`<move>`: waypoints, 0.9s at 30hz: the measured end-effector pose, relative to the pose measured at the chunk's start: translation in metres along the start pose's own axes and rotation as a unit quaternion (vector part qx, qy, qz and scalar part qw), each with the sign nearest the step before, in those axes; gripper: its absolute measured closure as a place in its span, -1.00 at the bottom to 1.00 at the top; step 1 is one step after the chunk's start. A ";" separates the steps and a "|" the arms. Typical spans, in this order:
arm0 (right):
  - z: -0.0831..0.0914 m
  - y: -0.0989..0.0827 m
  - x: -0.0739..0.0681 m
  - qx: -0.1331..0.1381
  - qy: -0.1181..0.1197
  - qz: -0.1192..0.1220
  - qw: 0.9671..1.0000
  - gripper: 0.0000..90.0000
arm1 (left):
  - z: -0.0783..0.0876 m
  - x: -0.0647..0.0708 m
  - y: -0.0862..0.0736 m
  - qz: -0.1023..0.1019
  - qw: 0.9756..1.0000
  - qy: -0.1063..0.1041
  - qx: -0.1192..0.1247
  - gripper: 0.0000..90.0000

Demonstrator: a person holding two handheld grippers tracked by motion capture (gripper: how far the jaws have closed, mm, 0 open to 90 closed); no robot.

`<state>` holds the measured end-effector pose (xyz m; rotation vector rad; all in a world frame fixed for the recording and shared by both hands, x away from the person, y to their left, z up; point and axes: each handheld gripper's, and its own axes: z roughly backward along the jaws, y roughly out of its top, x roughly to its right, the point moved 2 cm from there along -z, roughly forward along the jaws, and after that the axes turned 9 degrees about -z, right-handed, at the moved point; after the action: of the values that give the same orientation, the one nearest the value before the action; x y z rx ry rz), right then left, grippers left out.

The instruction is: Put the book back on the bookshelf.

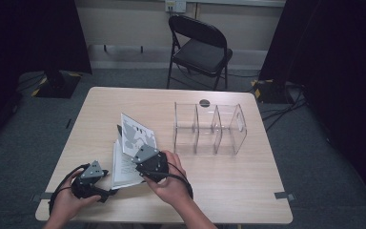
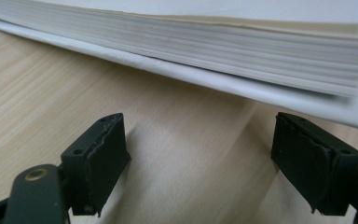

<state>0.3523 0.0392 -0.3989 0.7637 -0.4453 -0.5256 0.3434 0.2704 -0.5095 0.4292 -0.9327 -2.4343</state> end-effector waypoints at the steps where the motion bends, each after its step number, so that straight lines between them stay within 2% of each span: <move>1: 0.001 0.001 -0.001 -0.002 0.002 0.000 1.000 0.39 | -0.001 0.001 0.001 0.000 1.000 0.000 0.001 -0.61; 3: 0.003 0.002 -0.002 -0.002 0.006 0.000 1.000 0.39 | -0.002 0.001 0.002 -0.001 1.000 0.008 0.004 -0.61; 4: 0.003 0.003 -0.003 -0.003 0.008 0.003 1.000 0.39 | -0.003 0.002 0.004 -0.010 1.000 0.013 0.005 -0.61; 7: 0.006 0.003 -0.004 -0.006 0.013 0.003 1.000 0.39 | -0.005 0.002 0.006 -0.021 0.999 0.022 0.011 -0.56; 10: 0.007 0.004 -0.004 -0.008 0.015 0.003 1.000 0.38 | -0.006 0.002 0.008 -0.025 0.999 0.026 0.009 -0.56; 12: 0.008 0.004 -0.005 -0.010 0.016 0.008 1.000 0.38 | -0.007 0.005 0.011 -0.042 0.999 0.029 0.009 -0.56; 14: 0.008 0.005 -0.006 -0.015 0.018 0.012 1.000 0.38 | -0.006 0.006 0.014 -0.046 0.998 0.034 0.009 -0.54; 20: 0.010 0.012 -0.005 -0.025 0.022 0.019 0.999 0.37 | 0.000 0.005 0.018 -0.024 0.999 0.028 0.015 -0.51; 25: 0.009 0.014 -0.006 -0.026 0.022 0.023 0.999 0.37 | 0.003 0.003 0.017 -0.021 0.999 0.038 0.015 -0.50; 27: 0.009 0.015 -0.006 -0.026 0.021 0.023 0.999 0.37 | 0.005 0.003 0.018 -0.025 0.998 0.054 0.022 -0.58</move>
<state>0.3468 0.0468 -0.3828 0.7120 -0.4085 -0.4752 0.3449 0.2599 -0.4943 0.5997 -0.9416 -2.4132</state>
